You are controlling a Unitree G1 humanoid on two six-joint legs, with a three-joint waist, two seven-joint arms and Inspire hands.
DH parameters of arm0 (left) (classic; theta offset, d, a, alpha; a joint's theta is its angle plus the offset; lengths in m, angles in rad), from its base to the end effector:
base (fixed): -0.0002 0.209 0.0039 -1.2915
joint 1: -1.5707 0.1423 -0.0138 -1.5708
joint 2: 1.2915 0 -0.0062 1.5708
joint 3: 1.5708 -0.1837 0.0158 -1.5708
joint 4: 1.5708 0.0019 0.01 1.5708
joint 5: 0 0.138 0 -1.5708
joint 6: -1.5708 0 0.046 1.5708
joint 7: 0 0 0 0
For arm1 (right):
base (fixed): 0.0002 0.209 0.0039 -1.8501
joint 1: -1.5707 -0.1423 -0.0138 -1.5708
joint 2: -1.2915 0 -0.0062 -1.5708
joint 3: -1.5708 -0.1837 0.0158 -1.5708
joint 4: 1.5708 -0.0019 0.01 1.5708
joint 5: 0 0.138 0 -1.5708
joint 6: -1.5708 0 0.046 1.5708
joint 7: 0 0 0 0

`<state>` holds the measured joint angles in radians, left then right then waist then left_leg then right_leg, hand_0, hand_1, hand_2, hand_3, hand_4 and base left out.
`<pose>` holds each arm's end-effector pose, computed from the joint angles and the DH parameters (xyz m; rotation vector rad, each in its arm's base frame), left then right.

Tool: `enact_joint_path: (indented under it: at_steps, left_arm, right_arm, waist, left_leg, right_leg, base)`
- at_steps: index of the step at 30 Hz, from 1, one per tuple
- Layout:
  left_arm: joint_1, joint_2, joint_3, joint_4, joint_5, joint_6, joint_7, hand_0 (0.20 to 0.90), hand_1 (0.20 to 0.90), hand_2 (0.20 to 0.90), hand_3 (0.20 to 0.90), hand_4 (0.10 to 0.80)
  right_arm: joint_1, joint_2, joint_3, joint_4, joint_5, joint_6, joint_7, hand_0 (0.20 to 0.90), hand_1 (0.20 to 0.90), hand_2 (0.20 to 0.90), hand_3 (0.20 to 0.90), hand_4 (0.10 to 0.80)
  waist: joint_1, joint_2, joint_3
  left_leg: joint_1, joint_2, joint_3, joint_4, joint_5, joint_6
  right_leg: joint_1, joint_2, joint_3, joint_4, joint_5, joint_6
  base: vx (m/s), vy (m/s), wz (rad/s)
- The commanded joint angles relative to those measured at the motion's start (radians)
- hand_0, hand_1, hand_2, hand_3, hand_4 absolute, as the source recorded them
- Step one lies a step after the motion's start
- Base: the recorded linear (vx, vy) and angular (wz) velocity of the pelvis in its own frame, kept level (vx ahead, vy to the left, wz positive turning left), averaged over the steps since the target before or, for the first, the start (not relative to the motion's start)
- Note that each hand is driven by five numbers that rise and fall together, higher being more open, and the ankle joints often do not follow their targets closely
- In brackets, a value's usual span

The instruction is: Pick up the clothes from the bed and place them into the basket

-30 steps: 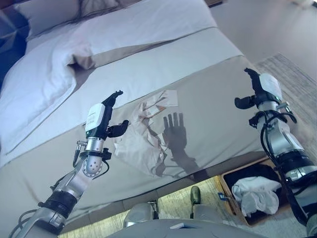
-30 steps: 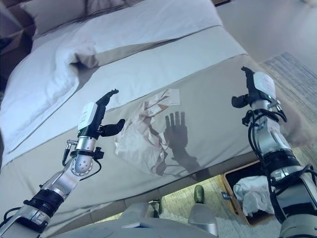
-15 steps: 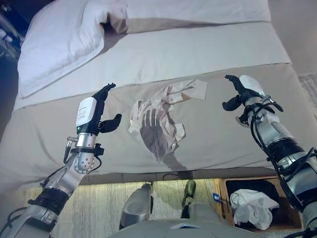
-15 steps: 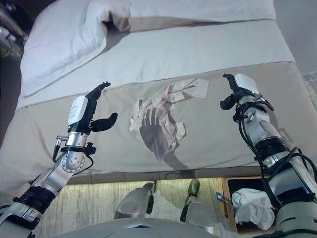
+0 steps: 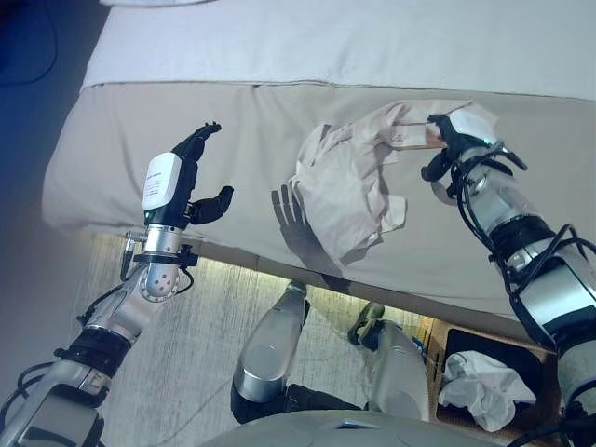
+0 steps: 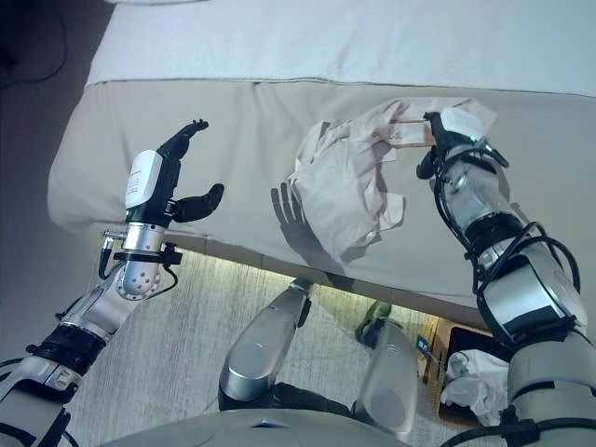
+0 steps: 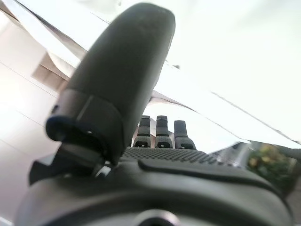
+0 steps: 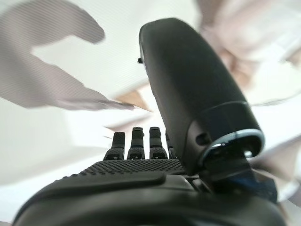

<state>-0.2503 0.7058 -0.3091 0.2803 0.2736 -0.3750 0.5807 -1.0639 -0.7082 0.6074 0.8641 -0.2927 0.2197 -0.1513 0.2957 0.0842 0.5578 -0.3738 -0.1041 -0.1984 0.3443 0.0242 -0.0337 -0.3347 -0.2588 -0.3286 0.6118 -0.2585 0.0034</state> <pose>0.2400 0.2323 0.0767 0.8726 -0.5101 0.1497 0.3529 -0.2416 0.1968 -1.3016 0.0261 -0.2725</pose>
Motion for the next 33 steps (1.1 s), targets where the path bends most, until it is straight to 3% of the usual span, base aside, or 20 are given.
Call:
enact_joint_path:
  at_steps: [1,9,18,31,32,33]
  left_arm:
    - [0.012,0.037,0.056,-0.124,-0.013,-0.051,0.049,0.9,0.9,0.9,0.9,0.8]
    - [0.003,0.013,0.029,-0.161,-0.016,-0.044,0.092,0.9,0.9,0.9,0.9,0.8]
    - [-0.045,0.029,0.012,-0.193,-0.029,-0.048,0.133,0.9,0.9,0.9,0.9,0.8]
    - [-0.039,0.041,0.004,-0.251,-0.023,-0.047,0.175,0.9,0.9,0.9,0.9,0.8]
    - [-0.038,0.043,0.004,-0.258,-0.025,-0.042,0.176,0.9,0.9,0.9,0.9,0.8]
    - [-0.038,0.045,0.006,-0.263,-0.028,-0.04,0.174,0.9,0.9,0.9,0.9,0.8]
  right_arm:
    - [-0.141,-0.037,0.058,-0.045,-0.005,-0.004,-0.066,0.9,0.9,0.9,0.9,0.8]
    - [-0.225,0.002,0.124,-0.056,-0.043,0.023,-0.024,0.9,0.9,0.9,0.9,0.8]
    - [-0.321,0.07,0.21,0.151,-0.083,0.077,0.081,0.9,0.9,0.9,0.9,0.8]
    - [-0.467,0.068,0.316,0.353,-0.089,0.108,0.203,0.9,0.9,0.9,0.9,0.8]
    - [-0.472,0.067,0.323,0.359,-0.08,0.104,0.213,0.686,0.686,0.686,0.65,0.55]
    - [-0.479,0.065,0.331,0.364,-0.059,0.098,0.214,0.3,0.3,0.3,0.2,0.1]
  waist:
    - [0.015,0.013,-0.038]
    - [0.03,0.033,-0.038]
    - [0.07,0.051,-0.038]
    - [0.106,0.092,-0.038]
    - [0.107,0.092,-0.038]
    - [0.107,0.093,-0.038]
  left_leg:
    - [-0.096,-0.078,0.033,0.252,-0.195,0.077]
    - [-0.22,-0.102,0.071,0.364,-0.226,0.098]
    - [-0.323,-0.104,0.077,0.404,-0.219,0.104]
    - [-0.492,-0.105,0.099,0.488,-0.209,0.112]
    - [-0.505,-0.105,0.102,0.495,-0.209,0.113]
    - [-0.517,-0.105,0.104,0.502,-0.209,0.114]
  right_leg:
    - [-0.013,0.082,-0.014,0.14,-0.053,-0.064]
    - [-0.153,0.06,0.003,0.263,-0.083,-0.064]
    - [-0.25,0.061,-0.014,0.318,-0.09,-0.063]
    - [-0.436,0.061,-0.009,0.432,-0.108,-0.067]
    - [-0.448,0.06,-0.009,0.437,-0.107,-0.067]
    - [-0.46,0.059,-0.009,0.442,-0.105,-0.066]
  base:
    - [0.018,0.077,0.21]
    - [-0.042,0.108,0.04]
    - [-0.06,0.008,0.15]
    - [-0.037,-0.017,0.02]
    - [-0.034,-0.035,0.02]
    - [0.0,0.0,0.0]
